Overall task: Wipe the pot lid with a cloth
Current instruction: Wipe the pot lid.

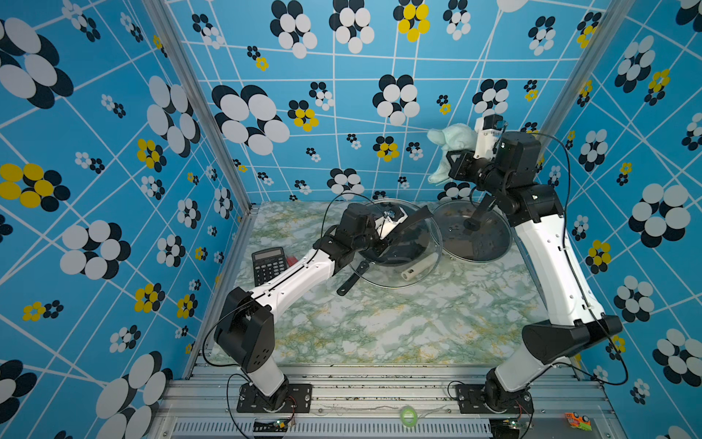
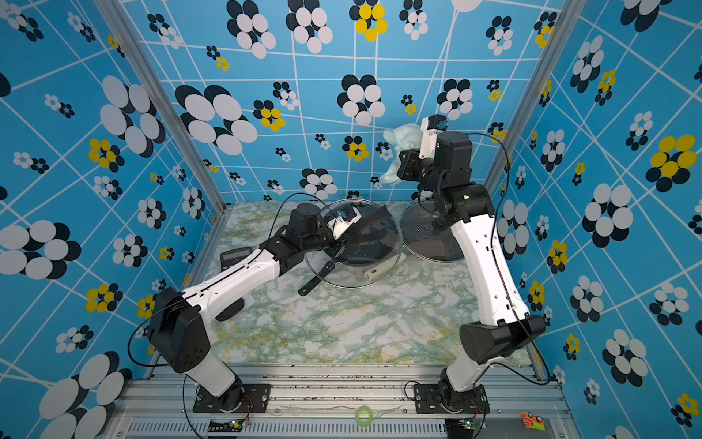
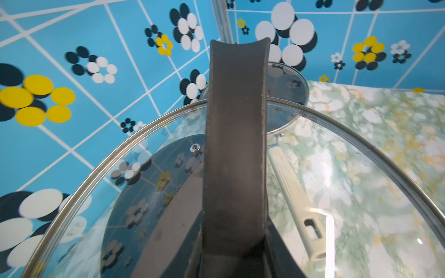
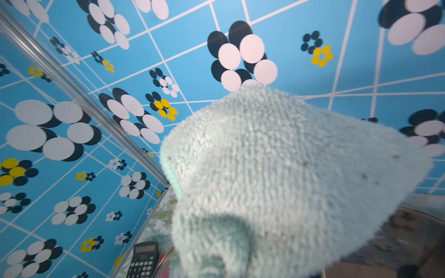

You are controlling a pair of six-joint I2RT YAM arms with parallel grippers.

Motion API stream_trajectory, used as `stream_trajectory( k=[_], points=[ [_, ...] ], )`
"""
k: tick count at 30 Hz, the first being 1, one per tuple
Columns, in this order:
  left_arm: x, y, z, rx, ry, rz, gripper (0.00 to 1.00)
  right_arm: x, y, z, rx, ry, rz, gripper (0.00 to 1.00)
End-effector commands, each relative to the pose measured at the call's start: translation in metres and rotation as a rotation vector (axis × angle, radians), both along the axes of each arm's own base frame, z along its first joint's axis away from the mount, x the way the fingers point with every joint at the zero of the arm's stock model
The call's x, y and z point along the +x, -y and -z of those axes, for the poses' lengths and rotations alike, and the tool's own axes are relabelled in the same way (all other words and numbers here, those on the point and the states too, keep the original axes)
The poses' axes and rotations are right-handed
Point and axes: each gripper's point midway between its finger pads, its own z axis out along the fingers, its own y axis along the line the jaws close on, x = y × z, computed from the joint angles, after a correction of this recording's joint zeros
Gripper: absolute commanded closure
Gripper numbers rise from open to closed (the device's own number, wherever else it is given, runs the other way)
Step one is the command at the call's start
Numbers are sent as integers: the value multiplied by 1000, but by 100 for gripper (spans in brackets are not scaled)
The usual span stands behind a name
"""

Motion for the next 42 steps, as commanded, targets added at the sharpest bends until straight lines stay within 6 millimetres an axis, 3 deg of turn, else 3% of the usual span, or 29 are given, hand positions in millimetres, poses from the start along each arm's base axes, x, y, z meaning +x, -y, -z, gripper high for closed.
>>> stream_trajectory(
  k=[1, 4, 6, 9, 16, 21, 24, 27, 33, 34, 42],
  points=[
    [-33, 11, -71, -41, 293, 182, 100, 5, -62, 18, 13, -34, -336, 100],
    [-42, 21, -60, 39, 328, 244, 100, 3, -102, 43, -20, -94, -521, 100],
    [-49, 29, -53, 75, 338, 285, 100, -10, -129, 60, -40, -137, -651, 100],
    [-56, 38, -42, 121, 365, 337, 100, -21, -153, 92, -54, -225, -769, 100],
    [-54, 47, -36, 152, 394, 369, 100, -76, -186, 161, -171, -438, -938, 100],
    [-48, 49, -36, 171, 423, 360, 100, -111, -201, 189, -238, -538, -1014, 100],
    [-42, 49, -37, 174, 439, 340, 100, -120, -202, 204, -297, -582, -1009, 100],
    [-40, 48, -40, 170, 447, 320, 100, -116, -195, 221, -373, -610, -958, 100],
    [-31, 41, -48, 153, 471, 247, 100, -78, -168, 241, -563, -561, -735, 100],
    [-30, 40, -51, 144, 475, 231, 100, -74, -161, 230, -579, -521, -693, 100],
    [-21, 23, -70, 89, 463, 125, 100, -25, -108, 226, -635, -481, -400, 100]
  ],
)
